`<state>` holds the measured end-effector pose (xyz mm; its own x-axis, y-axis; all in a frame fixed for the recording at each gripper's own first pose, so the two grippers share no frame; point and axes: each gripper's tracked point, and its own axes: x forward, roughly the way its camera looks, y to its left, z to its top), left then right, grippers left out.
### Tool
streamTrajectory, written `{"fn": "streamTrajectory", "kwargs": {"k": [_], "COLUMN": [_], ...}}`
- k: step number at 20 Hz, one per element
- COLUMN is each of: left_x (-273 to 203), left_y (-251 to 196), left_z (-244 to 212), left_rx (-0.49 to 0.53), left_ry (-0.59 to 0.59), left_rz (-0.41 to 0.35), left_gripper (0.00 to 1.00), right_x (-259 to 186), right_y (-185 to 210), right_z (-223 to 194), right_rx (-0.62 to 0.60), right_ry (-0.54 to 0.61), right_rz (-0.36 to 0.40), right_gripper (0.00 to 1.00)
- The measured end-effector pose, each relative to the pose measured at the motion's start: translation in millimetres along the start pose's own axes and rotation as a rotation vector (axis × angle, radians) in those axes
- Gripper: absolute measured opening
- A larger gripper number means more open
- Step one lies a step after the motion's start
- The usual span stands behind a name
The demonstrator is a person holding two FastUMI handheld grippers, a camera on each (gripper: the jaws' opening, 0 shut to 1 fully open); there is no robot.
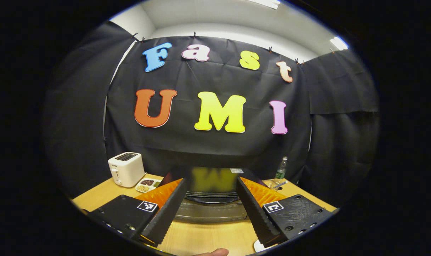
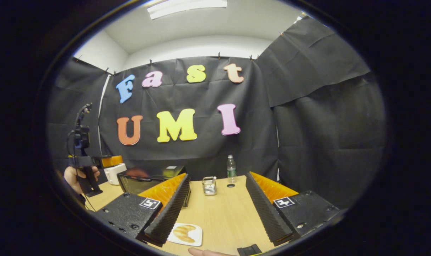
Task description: Open the electric oven with the left hand, put the food in, and close the electric oven.
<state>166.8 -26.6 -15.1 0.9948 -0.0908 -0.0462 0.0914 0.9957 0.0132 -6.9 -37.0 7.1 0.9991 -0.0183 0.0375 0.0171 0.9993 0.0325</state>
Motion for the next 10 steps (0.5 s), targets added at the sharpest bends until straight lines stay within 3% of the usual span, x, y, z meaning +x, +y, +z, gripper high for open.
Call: {"fn": "streamTrajectory", "kwargs": {"k": [3,7,10], "left_x": [29.0,59.8,77.8], "left_y": [7.4,-8.1,-14.6], "left_z": [-24.1,-46.7,-65.0], "left_rx": [0.054,0.046,0.074], "left_ry": [0.062,0.118,0.174], "left_rz": [0.039,-0.002,-0.013], "left_gripper": [0.92,0.92,0.92], "right_x": [-7.0,-11.5,-18.1], "right_y": [0.5,-3.5,2.8], "right_z": [16.7,34.0,52.5], "right_rx": [-0.012,0.003,0.017], "right_ry": [-0.036,-0.058,-0.095], "right_rz": [-0.005,-0.043,-0.027], "right_gripper": [0.97,0.97,0.98]}}
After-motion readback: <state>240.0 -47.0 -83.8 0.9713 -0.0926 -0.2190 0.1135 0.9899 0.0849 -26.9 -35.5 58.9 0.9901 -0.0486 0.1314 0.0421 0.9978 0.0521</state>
